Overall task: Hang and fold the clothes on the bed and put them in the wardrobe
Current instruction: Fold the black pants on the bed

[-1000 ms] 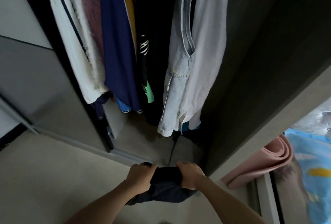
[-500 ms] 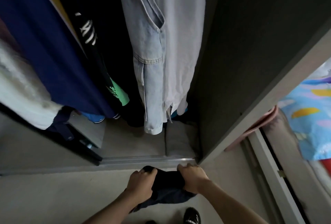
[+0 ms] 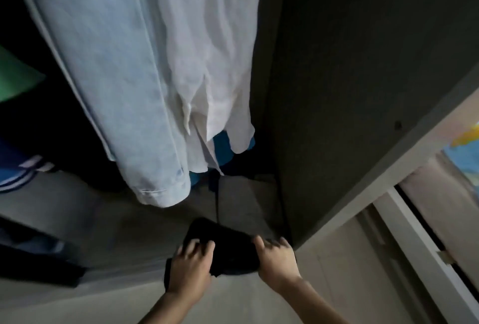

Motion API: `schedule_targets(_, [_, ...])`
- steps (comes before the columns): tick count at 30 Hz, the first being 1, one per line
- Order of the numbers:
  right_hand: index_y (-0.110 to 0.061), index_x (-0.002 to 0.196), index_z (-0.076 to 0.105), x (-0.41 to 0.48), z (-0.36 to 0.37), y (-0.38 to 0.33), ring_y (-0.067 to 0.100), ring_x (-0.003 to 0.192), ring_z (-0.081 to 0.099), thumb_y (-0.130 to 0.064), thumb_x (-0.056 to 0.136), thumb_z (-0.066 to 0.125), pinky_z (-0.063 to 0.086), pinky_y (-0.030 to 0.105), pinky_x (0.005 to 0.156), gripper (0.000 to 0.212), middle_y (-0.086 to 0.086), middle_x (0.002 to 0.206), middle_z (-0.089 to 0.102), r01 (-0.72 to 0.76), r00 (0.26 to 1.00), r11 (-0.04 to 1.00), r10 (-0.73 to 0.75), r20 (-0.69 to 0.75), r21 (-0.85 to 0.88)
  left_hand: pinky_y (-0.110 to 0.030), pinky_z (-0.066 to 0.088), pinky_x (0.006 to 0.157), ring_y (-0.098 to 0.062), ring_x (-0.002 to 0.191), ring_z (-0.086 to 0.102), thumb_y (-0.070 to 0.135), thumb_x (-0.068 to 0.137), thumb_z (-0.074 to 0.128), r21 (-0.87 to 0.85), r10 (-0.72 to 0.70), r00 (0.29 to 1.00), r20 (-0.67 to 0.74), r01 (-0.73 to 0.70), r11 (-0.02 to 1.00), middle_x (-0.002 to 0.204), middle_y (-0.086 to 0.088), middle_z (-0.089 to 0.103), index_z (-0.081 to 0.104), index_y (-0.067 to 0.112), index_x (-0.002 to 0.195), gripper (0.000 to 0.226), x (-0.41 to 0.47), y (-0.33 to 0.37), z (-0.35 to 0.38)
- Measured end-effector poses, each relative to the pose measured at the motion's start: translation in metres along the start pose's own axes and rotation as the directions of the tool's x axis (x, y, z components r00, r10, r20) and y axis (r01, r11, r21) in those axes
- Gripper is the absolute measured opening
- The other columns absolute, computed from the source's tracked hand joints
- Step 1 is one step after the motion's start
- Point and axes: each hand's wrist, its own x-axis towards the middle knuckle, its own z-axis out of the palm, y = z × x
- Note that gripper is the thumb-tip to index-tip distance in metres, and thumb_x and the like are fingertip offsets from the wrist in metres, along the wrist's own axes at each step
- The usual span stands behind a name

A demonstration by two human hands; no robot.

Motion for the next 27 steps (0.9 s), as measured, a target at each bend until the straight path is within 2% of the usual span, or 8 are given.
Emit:
schedule_targets(3, [-0.015, 0.082, 0.072, 0.05, 0.046, 0.029, 0.021, 0.077, 0.07, -0.02, 0.051, 0.068, 0.055, 0.028, 0.068, 0.032, 0.0, 0.083, 0.071, 0.067, 0.931, 0.998, -0.069, -0.357, -0.019, -0.04, 0.054, 0.062, -0.031, 0.084, 0.069, 0.005, 0.031, 0.08, -0.093, -0.05, 0.988, -0.145, 0.036, 0.995, 0.088, -0.009, 0.071, 0.065, 0.009, 0.086, 0.057, 0.057, -0.009, 0.058])
schedule_targets(5, [-0.012, 0.108, 0.069, 0.084, 0.08, 0.049, 0.033, 0.11, 0.062, -0.028, 0.042, 0.083, 0.05, 0.045, 0.089, 0.069, 0.013, 0.12, 0.064, 0.001, 0.973, 0.998, -0.016, -0.232, -0.067, -0.045, 0.052, 0.079, -0.035, 0.107, 0.061, 0.011, 0.034, 0.086, -0.125, -0.076, 0.993, -0.091, 0.064, 0.99, 0.116, -0.015, 0.064, 0.057, 0.01, 0.106, 0.077, 0.093, -0.012, 0.103])
schedule_targets(6, [-0.013, 0.131, 0.054, 0.096, 0.103, 0.057, 0.039, 0.129, 0.043, -0.028, 0.05, 0.084, 0.037, 0.052, 0.102, 0.087, 0.019, 0.142, 0.043, -0.042, 0.99, 0.989, 0.021, -0.141, -0.143, -0.043, 0.046, 0.093, -0.036, 0.124, 0.049, 0.015, 0.047, 0.085, -0.139, -0.094, 0.995, -0.044, 0.087, 0.986, 0.135, -0.019, 0.049, 0.052, 0.01, 0.121, 0.081, 0.107, -0.012, 0.13])
schedule_targets(8, [-0.024, 0.151, 0.003, 0.11, 0.161, 0.069, 0.04, 0.143, -0.004, -0.022, 0.085, 0.062, 0.004, 0.057, 0.113, 0.088, 0.019, 0.155, -0.01, -0.011, 0.995, 0.965, 0.036, 0.09, -0.261, -0.034, 0.024, 0.112, -0.029, 0.144, 0.011, 0.02, 0.079, 0.068, -0.14, -0.109, 0.989, 0.1, 0.122, 0.983, 0.157, -0.013, 0.002, 0.021, 0.014, 0.146, 0.082, 0.129, -0.01, 0.196])
schedule_targets(10, [-0.029, 0.148, -0.013, 0.114, 0.21, 0.072, 0.038, 0.142, -0.017, -0.021, 0.096, 0.045, -0.002, 0.055, 0.113, 0.078, 0.018, 0.154, -0.022, -0.044, 0.96, 0.976, 0.1, 0.263, -0.212, -0.035, 0.015, 0.115, -0.03, 0.145, -0.006, 0.028, 0.088, 0.058, -0.146, -0.109, 0.951, 0.291, 0.157, 0.977, 0.156, -0.01, -0.018, -0.002, 0.025, 0.15, 0.087, 0.137, -0.009, 0.243])
schedule_targets(12, [-0.029, 0.149, -0.013, 0.113, 0.254, 0.078, 0.039, 0.142, -0.015, -0.023, 0.096, 0.043, 0.002, 0.054, 0.114, 0.077, 0.017, 0.154, -0.02, -0.109, 0.95, 0.984, 0.145, 0.277, -0.144, -0.041, 0.015, 0.114, -0.035, 0.143, -0.012, 0.032, 0.089, 0.055, -0.136, -0.101, 0.944, 0.315, 0.15, 0.979, 0.153, -0.008, -0.027, -0.01, 0.034, 0.148, 0.088, 0.14, -0.009, 0.284])
schedule_targets(17, [-0.031, 0.148, -0.013, 0.123, 0.283, 0.097, 0.032, 0.144, -0.006, -0.023, 0.093, 0.045, 0.017, 0.05, 0.111, 0.08, 0.006, 0.157, -0.019, -0.201, 0.927, 0.978, 0.21, 0.31, -0.059, -0.038, 0.021, 0.111, -0.031, 0.144, -0.004, 0.029, 0.085, 0.055, -0.156, -0.095, 0.928, 0.36, 0.16, 0.975, 0.151, -0.005, -0.032, -0.006, 0.041, 0.147, 0.087, 0.146, -0.016, 0.31])
schedule_targets(27, [-0.031, 0.149, -0.011, 0.131, 0.284, 0.092, 0.028, 0.145, -0.011, -0.031, 0.089, 0.047, 0.012, 0.05, 0.112, 0.084, 0.002, 0.158, -0.013, -0.242, 0.9, 0.97, 0.233, 0.369, -0.024, -0.042, 0.027, 0.109, -0.033, 0.143, 0.008, 0.029, 0.085, 0.052, -0.194, -0.031, 0.879, 0.476, 0.14, 0.971, 0.153, 0.002, -0.029, 0.002, 0.042, 0.147, 0.082, 0.152, -0.031, 0.297])
